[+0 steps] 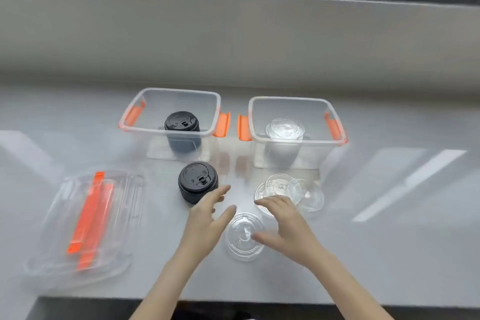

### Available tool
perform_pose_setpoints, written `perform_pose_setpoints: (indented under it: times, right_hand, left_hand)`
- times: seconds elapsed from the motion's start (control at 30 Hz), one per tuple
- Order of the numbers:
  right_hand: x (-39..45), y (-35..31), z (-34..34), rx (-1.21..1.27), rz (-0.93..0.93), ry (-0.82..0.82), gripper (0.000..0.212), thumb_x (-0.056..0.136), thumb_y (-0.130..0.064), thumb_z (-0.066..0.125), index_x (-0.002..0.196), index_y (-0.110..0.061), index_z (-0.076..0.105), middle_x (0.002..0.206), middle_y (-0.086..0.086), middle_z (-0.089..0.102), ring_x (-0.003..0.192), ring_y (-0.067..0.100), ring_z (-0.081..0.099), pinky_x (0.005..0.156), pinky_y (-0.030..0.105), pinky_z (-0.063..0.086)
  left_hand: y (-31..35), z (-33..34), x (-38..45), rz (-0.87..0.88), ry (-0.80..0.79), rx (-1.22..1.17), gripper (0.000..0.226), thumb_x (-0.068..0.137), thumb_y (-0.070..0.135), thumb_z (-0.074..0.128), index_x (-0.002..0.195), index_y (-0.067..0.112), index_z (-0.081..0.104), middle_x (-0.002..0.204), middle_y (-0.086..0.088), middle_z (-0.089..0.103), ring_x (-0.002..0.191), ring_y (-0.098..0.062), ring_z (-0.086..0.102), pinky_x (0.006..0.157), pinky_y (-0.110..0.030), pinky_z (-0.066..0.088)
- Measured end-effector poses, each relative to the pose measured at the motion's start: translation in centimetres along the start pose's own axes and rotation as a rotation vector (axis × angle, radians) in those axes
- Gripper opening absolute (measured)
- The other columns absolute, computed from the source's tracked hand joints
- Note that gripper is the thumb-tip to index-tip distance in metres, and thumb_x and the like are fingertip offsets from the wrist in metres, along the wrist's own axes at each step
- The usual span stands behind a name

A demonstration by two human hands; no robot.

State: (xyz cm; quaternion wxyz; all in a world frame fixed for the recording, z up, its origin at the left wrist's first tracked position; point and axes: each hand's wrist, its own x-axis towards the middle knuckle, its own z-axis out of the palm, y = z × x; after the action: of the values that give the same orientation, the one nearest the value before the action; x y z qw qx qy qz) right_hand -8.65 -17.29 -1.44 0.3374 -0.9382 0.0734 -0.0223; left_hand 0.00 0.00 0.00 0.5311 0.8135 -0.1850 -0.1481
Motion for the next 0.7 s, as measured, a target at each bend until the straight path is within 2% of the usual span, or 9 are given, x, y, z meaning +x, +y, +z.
perform_pose_setpoints:
  times: [0.1,0.17,0.23,0.3,0.4,0.5,0.57,0.7]
  right_hand:
    - [0.1,0.4,1.8,-0.115,-0.017,-0.097,0.084,0.065,-0.057,0.065,0.136,-0.024,0.036,0.14,-0.008,0.041,0.137,0.015,0.02,0.113,0.027,0.018]
    - [0.3,0.4,2.9,-0.186,-0.039,-0.142,0.095,0.06,-0.061,0.064,0.14,-0.024,0.028,0.148,-0.004,0.032,0.141,0.018,0.011,0.114,0.031,0.013]
    - [0.4,0.6,3.7,-0.241,-0.066,-0.174,0.099,0.059,-0.059,0.065,0.141,-0.021,0.025,0.149,0.0,0.029,0.142,0.021,0.01,0.115,0.033,0.011]
    - [0.5,0.4,3.9,-0.263,-0.091,-0.184,0.097,0.06,-0.056,0.066,0.141,-0.018,0.027,0.145,0.001,0.035,0.139,0.021,0.017,0.115,0.032,0.014]
    - [0.6,0.0,3.3,-0.174,-0.102,-0.081,0.093,0.059,-0.056,0.069,0.136,-0.016,0.035,0.139,-0.001,0.043,0.133,0.02,0.028,0.114,0.033,0.022]
    - [1.1,-1.3,1.8,-0.028,-0.095,0.083,0.091,0.058,-0.057,0.071,0.133,-0.014,0.041,0.135,-0.001,0.048,0.129,0.017,0.033,0.111,0.029,0.026]
    - [1.4,-2.3,1.0,0.041,-0.106,0.147,0.09,0.058,-0.058,0.071,0.132,-0.014,0.042,0.134,-0.002,0.048,0.128,0.014,0.033,0.109,0.026,0.025]
    - [1.6,-3.5,0.2,0.102,-0.118,0.149,0.092,0.058,-0.052,0.075,0.135,-0.017,0.038,0.134,-0.005,0.046,0.13,0.014,0.031,0.107,0.028,0.03]
  left_hand:
    - [-1.1,0.7,-0.8,-0.116,-0.043,-0.056,0.039,0.083,0.02,0.061,0.12,0.03,0.054,0.119,0.013,0.058,0.103,0.007,0.053,0.085,-0.018,0.042]
    - [-1.7,1.0,-1.3,-0.187,-0.042,-0.118,0.036,0.084,0.019,0.059,0.119,0.029,0.054,0.12,0.009,0.059,0.103,0.005,0.054,0.083,-0.016,0.042]
    - [-2.0,1.1,-1.4,-0.267,-0.033,-0.195,0.035,0.086,0.018,0.057,0.12,0.025,0.055,0.121,0.003,0.059,0.102,0.0,0.055,0.084,-0.015,0.041]
    - [-2.2,0.9,-1.3,-0.345,-0.033,-0.268,0.034,0.087,0.018,0.054,0.121,0.022,0.054,0.122,0.0,0.058,0.106,-0.007,0.055,0.091,-0.023,0.04]
    - [-2.0,0.5,-0.9,-0.465,-0.038,-0.408,0.029,0.089,0.024,0.051,0.118,0.024,0.055,0.118,0.0,0.061,0.108,-0.015,0.057,0.094,-0.033,0.042]
    - [-1.6,0.3,0.2,-0.583,-0.082,-0.774,0.036,0.087,0.034,0.048,0.117,0.019,0.057,0.111,-0.004,0.062,0.101,-0.021,0.06,0.09,-0.036,0.045]
    - [-1.2,0.4,1.0,-0.642,-0.171,-1.0,0.045,0.079,0.045,0.051,0.115,0.019,0.058,0.111,-0.008,0.061,0.1,-0.027,0.059,0.085,-0.04,0.046]
    - [-0.4,1.1,2.3,-0.677,-0.416,-1.225,0.056,0.07,0.058,0.056,0.114,0.023,0.061,0.124,-0.011,0.061,0.108,-0.038,0.057,0.092,-0.052,0.043]
